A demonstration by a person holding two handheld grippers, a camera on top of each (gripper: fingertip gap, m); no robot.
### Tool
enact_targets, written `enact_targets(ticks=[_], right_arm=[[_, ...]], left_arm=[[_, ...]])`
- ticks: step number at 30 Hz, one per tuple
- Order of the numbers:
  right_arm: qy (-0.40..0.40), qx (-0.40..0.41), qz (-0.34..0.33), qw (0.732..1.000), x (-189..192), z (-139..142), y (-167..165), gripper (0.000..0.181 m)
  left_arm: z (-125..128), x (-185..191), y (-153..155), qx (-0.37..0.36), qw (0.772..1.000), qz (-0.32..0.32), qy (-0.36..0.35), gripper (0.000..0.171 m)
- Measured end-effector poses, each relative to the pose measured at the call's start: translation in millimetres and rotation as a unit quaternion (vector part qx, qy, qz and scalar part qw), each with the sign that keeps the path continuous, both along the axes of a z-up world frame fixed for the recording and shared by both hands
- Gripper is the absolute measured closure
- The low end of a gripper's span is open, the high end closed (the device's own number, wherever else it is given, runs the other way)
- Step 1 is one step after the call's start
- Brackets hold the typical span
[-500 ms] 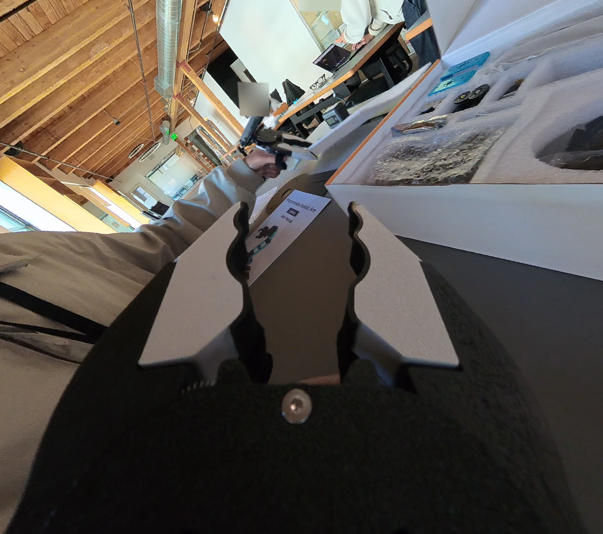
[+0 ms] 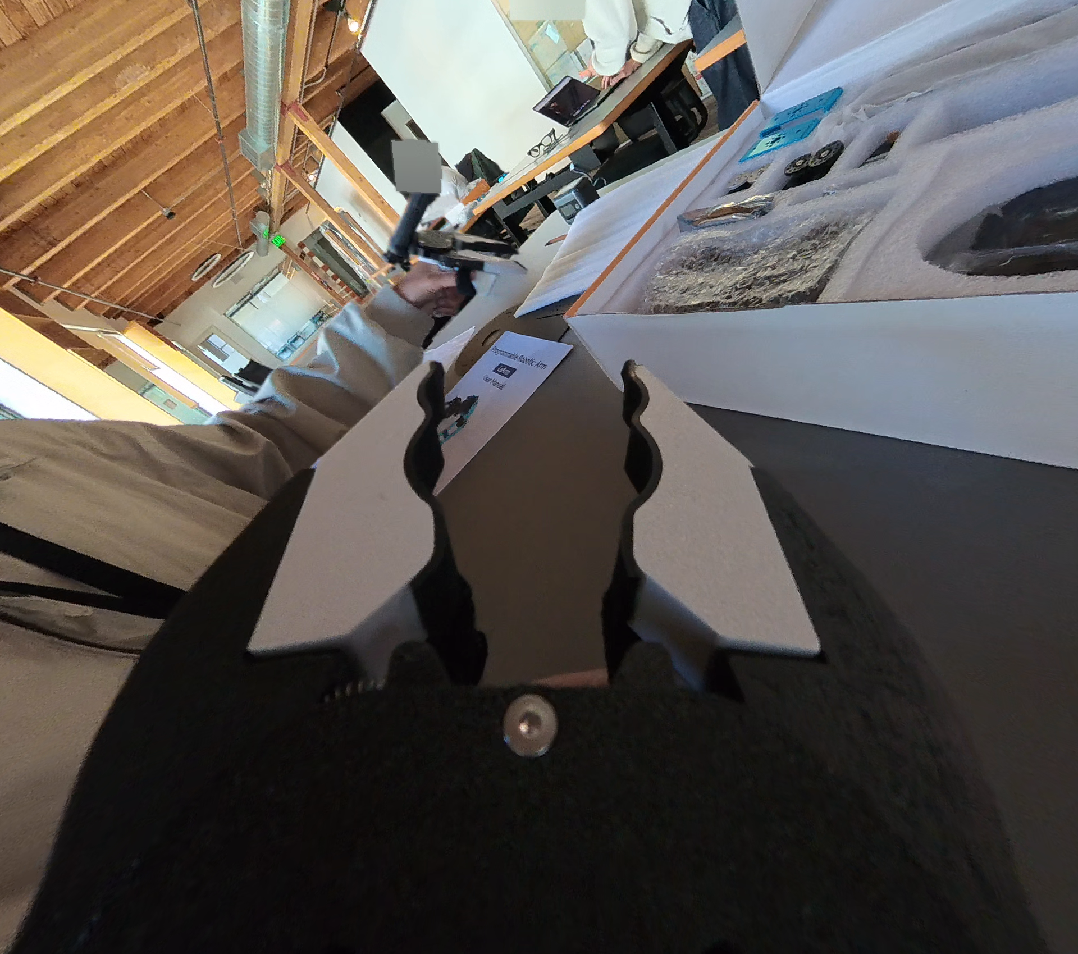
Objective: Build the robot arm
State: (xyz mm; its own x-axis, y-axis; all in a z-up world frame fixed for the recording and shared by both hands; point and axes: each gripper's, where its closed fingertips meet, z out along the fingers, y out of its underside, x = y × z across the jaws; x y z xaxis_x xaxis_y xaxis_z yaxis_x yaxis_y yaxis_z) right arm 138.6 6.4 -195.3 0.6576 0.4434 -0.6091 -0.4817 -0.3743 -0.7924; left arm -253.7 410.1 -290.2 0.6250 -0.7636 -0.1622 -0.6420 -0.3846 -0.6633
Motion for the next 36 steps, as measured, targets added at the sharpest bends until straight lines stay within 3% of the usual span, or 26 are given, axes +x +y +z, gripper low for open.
enact_targets(ticks=[4,8,12,16,21,24,27,32,36], right_arm=[[-0.033,0.003,-0.003,0.999,-2.8,-4.9,9.5,0.12],[-0.107,0.029,-0.013,0.994,9.3,-0.7,33.2,0.115],[-0.199,0.048,-0.083,0.975,63.9,14.8,73.9,0.115],[-0.289,-0.013,-0.136,0.948,133.2,-8.2,113.7,0.113],[-0.307,-0.139,-0.168,0.927,194.4,-59.3,115.5,0.113],[-0.281,-0.152,-0.172,0.932,191.3,-69.1,94.7,0.114],[-0.226,-0.14,-0.164,0.95,176.4,-78.6,83.1,0.116],[-0.151,-0.104,-0.175,0.967,171.3,-83.2,82.6,0.116],[-0.166,-0.098,-0.155,0.969,170.9,-83.3,83.3,0.113]], left_arm=[[35.4,-15.1,-47.9,0.014,0.999,-0.011,-0.036,0.097],[55.2,-12.0,-139.9,-0.031,0.992,-0.054,-0.108,0.098],[63.8,21.4,-226.3,-0.051,0.97,-0.056,-0.231,0.098],[67.9,85.0,-285.8,-0.037,0.94,-0.033,-0.337,0.098],[45.6,191.7,-288.4,0.021,0.95,-0.012,-0.31,0.089],[45.8,242.7,-263.9,0.04,0.95,0.005,-0.31,0.089],[40.7,288.5,-258.4,-0.018,0.935,-0.023,-0.352,0.086],[21.0,307.2,-253.5,-0.046,0.934,-0.004,-0.355,0.085],[17.5,323.5,-265.7,-0.024,0.956,-0.007,-0.291,0.056]])
